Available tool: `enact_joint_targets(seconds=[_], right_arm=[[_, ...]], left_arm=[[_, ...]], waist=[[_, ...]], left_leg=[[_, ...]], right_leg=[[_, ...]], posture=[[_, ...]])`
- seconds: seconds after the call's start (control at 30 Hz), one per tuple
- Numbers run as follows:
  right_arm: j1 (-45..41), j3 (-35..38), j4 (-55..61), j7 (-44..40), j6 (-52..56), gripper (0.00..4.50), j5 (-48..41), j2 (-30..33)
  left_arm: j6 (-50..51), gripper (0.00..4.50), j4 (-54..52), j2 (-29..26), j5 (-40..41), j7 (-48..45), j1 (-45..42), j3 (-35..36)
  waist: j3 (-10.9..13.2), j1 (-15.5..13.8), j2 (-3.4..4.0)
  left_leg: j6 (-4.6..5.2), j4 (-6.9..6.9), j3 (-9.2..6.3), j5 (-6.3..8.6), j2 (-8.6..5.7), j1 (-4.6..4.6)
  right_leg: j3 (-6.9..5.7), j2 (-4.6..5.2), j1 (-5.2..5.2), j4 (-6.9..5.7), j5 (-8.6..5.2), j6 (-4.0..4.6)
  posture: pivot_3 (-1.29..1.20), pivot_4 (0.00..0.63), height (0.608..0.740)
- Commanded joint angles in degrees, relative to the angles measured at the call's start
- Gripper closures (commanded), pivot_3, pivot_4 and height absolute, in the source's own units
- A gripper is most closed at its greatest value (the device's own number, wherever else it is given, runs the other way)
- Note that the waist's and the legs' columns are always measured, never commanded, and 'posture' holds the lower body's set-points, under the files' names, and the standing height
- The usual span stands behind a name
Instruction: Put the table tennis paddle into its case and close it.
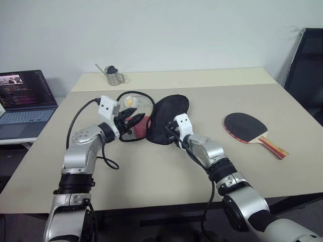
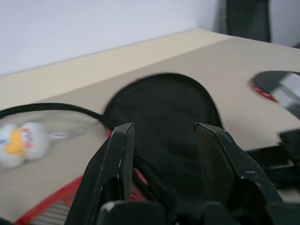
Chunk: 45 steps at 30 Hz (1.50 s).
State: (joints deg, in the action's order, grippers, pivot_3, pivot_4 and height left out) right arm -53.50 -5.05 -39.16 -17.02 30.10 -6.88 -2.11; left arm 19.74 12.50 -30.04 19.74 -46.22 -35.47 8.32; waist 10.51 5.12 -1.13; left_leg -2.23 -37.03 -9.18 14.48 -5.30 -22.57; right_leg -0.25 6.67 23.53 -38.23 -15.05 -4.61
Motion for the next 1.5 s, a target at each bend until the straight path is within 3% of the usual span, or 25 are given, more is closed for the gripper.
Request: enact_joint_targets(seconds=[0.03,0.27,0.7,1.1,1.5], right_arm=[[2.28,2.29,9.18,-0.8,5.53,4.48,-2.4,1.34],[10.34,3.31,27.23,-3.15,19.38,4.48,-5.84,7.6],[20.58,8.8,49.36,-1.32,36.95,4.48,-11.35,14.68],[24.31,17.47,56.78,3.18,43.81,4.48,-13.6,15.2],[25.82,17.54,57.1,2.41,45.28,4.48,-14.12,18.31]], left_arm=[[2.74,2.3,-6.43,-4.86,2.98,-7.63,3.89,-0.79],[6.24,2.3,-13.05,-8.21,4.99,-13.16,8.31,-3.31],[7.8,2.3,-15.76,-4.83,6.14,-13.32,4.71,-6.75],[6.93,2.3,-13.75,-1.5,5.55,-14.5,1.87,-9.84],[6.3,2.3,-12.63,-0.02,5.39,-14.97,1.06,-10.88]], waist=[[0.0,0.02,0.01],[-0.01,-0.98,0.02],[-0.01,-1.9,0.02],[-0.01,-2.24,0.02],[-0.01,-2.24,0.02]], left_leg=[[0.0,0.01,0.01,0.0,0.01,0.0],[0.01,0.0,-0.04,0.0,-0.01,-0.05],[0.05,-0.04,0.08,0.0,-0.02,0.02],[0.14,-0.05,0.17,0.0,-0.02,0.07],[0.2,-0.04,0.22,0.01,-0.02,0.1]], right_leg=[[0.02,0.0,0.02,0.0,0.0,0.0],[-0.02,0.0,0.02,0.0,0.0,0.0],[0.12,-0.01,0.09,-0.38,0.0,0.03],[0.18,-0.01,0.09,-0.5,0.0,0.03],[0.21,-0.01,0.08,-0.51,0.0,0.03]], posture=[[0.0,0.15,0.74],[0.0,0.15,0.74],[0.0,0.15,0.74],[0.0,0.15,0.74],[0.0,0.15,0.74]])
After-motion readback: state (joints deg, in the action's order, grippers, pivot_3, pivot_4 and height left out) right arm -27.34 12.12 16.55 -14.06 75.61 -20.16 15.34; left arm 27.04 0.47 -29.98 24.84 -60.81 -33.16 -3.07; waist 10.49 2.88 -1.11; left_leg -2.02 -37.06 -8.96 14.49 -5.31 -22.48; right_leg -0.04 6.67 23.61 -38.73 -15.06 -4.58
